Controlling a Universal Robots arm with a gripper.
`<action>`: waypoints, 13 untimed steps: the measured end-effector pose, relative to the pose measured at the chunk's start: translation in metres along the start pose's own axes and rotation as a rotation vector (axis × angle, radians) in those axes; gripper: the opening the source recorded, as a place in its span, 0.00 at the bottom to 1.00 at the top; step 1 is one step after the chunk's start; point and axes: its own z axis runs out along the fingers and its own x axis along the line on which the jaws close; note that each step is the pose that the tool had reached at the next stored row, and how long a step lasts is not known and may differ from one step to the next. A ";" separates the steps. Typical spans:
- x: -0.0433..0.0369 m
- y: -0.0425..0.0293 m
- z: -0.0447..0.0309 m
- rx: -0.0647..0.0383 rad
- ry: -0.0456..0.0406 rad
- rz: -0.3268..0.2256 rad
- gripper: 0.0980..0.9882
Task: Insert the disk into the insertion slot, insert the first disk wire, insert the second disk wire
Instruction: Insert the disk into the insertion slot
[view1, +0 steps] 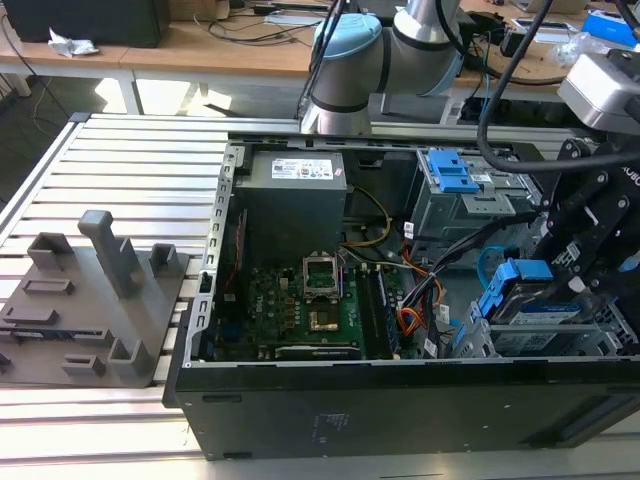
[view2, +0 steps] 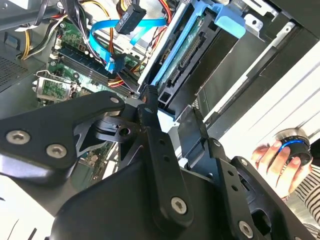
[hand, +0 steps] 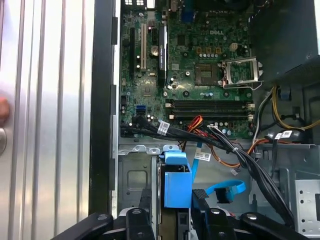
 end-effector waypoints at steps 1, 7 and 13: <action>-0.0001 0.0003 -0.0028 0.000 0.0000 0.000 0.37; -0.0014 0.0018 -0.0157 0.000 -0.0053 -0.001 0.29; -0.0012 -0.0012 -0.0081 -0.011 -0.0057 -0.013 0.01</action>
